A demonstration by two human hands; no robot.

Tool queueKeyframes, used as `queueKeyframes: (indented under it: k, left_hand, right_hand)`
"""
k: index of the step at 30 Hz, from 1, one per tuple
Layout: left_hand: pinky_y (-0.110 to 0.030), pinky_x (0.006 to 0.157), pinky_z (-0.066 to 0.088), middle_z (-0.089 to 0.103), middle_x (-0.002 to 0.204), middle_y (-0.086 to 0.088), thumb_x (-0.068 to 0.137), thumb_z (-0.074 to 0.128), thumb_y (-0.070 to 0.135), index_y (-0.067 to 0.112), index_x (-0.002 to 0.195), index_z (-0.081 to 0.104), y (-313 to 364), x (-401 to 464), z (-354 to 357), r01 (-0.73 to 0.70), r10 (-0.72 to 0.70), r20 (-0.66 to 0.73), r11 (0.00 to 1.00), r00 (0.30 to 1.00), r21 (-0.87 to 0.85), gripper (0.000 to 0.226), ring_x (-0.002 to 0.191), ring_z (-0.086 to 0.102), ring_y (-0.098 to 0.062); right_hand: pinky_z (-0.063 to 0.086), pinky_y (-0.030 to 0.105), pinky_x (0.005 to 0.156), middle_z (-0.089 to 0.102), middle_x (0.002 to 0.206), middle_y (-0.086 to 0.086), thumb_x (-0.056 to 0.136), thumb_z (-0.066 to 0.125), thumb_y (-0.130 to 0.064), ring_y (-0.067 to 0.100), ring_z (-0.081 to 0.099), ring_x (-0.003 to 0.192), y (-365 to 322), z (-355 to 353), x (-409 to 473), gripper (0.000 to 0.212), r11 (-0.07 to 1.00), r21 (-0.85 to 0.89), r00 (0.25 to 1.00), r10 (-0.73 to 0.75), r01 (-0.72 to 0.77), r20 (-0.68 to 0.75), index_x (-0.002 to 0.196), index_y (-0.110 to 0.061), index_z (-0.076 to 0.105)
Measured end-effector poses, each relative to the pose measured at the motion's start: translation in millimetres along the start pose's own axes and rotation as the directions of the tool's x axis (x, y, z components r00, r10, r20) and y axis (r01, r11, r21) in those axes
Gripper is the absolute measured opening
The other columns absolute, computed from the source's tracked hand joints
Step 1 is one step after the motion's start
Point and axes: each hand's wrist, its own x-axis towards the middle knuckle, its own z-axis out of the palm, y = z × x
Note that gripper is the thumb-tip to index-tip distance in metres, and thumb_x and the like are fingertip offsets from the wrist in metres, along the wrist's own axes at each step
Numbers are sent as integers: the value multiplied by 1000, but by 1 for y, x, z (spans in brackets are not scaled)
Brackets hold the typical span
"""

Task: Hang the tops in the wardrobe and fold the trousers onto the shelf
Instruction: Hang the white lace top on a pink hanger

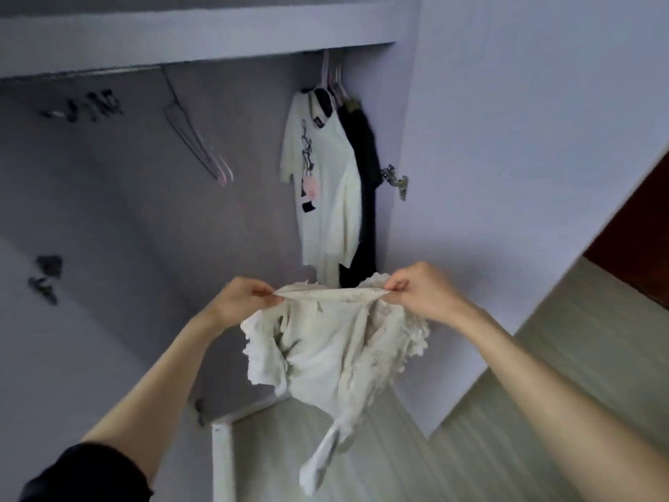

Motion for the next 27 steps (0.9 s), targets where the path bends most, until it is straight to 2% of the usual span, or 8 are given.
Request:
queueKeyframes:
  k: [2,4,7,13,18,23,25,27]
  left_hand:
    - [-8,60,37,61,69,10,85,68,19,13,82,71,-2,-2,-16,18,-20,-74,1000,997,-24,7,65,50,1]
    - [-8,58,37,59,64,12,85,69,19,15,78,70,-7,-4,-32,53,-62,-147,997,987,-63,9,60,49,1]
    - [-13,64,40,64,71,11,87,66,21,21,77,70,-18,-6,-57,99,-117,-221,991,968,-91,11,66,54,0]
    - [-18,72,43,66,79,2,89,63,17,18,78,72,-43,12,-97,164,-218,-248,961,944,-221,15,77,56,-10]
    - [-25,78,46,67,89,-6,91,59,13,12,87,71,-63,53,-128,172,-265,-245,924,933,-343,12,86,59,-17]
    - [-22,73,42,62,84,-8,91,60,15,0,90,68,-72,87,-156,154,-249,-224,916,942,-371,17,79,54,-17]
    - [-25,71,37,55,82,-11,90,61,17,-10,92,64,-75,101,-167,160,-236,-222,937,946,-312,27,78,48,-18]
    - [-26,71,35,53,82,-10,90,61,18,-14,94,62,-78,112,-174,177,-237,-201,945,950,-277,32,79,47,-16]
  right_hand:
    - [42,22,68,62,71,-15,77,75,-27,8,63,78,-8,-1,27,8,998,-23,996,-65,67,58,84,-22,76]
    - [42,21,72,62,73,-14,77,76,-25,8,62,79,-19,3,53,8,992,-16,988,-124,126,95,85,-23,76]
    - [48,25,81,64,76,-14,77,76,-24,8,63,82,-39,11,87,9,982,30,973,-188,185,137,86,-22,76]
    - [44,23,74,60,70,-22,79,74,-23,4,59,76,-80,32,162,3,952,40,936,-306,304,175,81,-24,75]
    - [45,22,78,68,89,-11,80,74,-23,5,59,84,-112,58,236,13,947,-22,924,-306,319,227,92,-18,75]
    - [49,18,66,71,90,7,88,66,-18,10,61,69,-138,86,302,16,970,-7,874,-217,244,435,95,-5,72]
    - [47,16,62,69,97,17,94,57,-16,14,58,64,-149,92,327,23,982,158,903,-162,107,398,102,3,68]
    - [48,22,68,67,101,20,99,47,-19,17,57,65,-164,94,352,31,939,343,951,-105,-1,291,110,5,63]
